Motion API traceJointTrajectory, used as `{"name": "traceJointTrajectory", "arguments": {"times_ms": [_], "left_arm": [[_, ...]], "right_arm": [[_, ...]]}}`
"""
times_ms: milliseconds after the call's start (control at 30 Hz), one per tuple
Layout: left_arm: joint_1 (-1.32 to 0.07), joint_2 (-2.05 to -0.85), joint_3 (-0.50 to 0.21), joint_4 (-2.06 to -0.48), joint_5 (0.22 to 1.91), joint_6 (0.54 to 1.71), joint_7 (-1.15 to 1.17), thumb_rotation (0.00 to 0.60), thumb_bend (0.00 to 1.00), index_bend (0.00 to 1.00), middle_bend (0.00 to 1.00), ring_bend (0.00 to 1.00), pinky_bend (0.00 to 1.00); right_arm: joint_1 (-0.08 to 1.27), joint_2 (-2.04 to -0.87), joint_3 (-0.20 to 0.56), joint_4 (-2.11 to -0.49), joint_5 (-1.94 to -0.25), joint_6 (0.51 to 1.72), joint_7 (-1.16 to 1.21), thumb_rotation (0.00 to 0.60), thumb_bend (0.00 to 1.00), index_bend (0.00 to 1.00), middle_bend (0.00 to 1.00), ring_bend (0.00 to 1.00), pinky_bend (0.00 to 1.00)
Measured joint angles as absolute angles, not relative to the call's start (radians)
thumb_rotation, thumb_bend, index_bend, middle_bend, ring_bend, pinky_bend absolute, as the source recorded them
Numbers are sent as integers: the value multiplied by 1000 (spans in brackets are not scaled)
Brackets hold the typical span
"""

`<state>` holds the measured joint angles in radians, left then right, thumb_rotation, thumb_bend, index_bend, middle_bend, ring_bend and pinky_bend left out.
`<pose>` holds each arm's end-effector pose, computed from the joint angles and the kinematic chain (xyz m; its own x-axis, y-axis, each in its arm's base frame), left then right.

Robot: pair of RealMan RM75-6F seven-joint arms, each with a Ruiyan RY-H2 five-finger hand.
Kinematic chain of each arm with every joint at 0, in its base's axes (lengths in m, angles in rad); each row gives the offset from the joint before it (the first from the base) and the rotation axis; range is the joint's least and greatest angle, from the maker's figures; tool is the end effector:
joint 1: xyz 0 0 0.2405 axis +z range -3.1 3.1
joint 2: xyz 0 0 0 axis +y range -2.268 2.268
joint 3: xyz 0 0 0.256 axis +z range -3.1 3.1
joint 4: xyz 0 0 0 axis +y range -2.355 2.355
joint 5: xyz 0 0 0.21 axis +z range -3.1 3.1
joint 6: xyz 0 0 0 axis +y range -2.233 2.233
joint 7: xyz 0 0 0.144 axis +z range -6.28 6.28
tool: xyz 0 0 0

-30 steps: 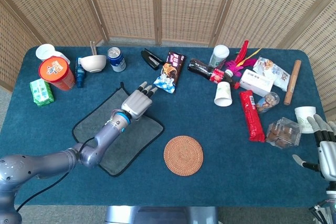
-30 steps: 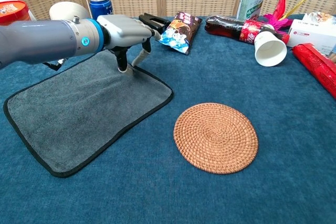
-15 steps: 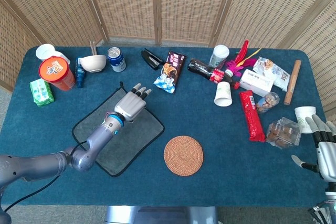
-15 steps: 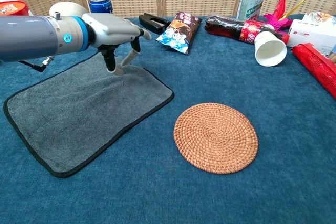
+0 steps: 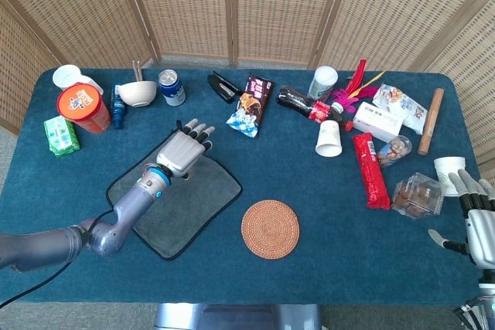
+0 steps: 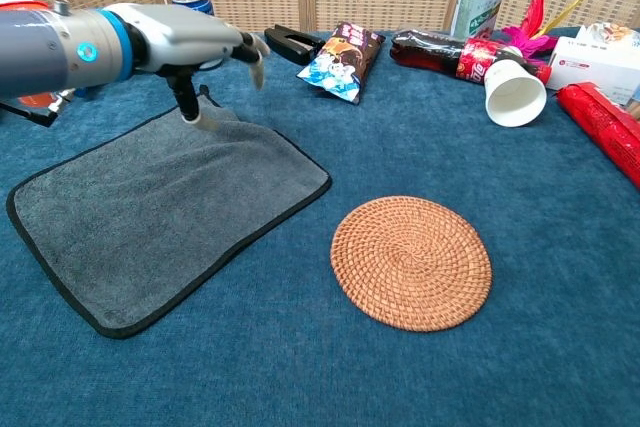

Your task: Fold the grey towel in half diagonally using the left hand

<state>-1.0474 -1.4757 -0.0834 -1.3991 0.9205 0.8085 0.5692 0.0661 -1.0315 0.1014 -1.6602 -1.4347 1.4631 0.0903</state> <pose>-0.1054 0.3969 -0.0092 0.7592 0.1602 0.6308 0.6047 -0.5322 -0.5926 -0.3157 -0.1853 0.1907 0.3382 0.0280 0.9406 -0.9397 0.0641 0.3360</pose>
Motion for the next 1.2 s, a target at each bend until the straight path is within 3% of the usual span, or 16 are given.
{"name": "traceJointTrajectory", "arguments": {"times_ms": [367,967,1200], "left_arm": [[-1018,-1404,-93,-1448,934,887,591,600,209,73,0,0,26],[-1083,-1551,-113,-1262,852,771,620,600,203,188,0,0,24],[-1103,-1592,-111,-1222,835,752,640,600,203,285,0,0,24]], "right_arm": [[68,-1022,102,-1682,-1459,1477,89,579,0,0,0,0,0],[91,-1036,107,-1677,-1437,1442,73,579,0,0,0,0,0],[87,-1033,106,-1673,-1433,1443,82,578,0,0,0,0,0]]}}
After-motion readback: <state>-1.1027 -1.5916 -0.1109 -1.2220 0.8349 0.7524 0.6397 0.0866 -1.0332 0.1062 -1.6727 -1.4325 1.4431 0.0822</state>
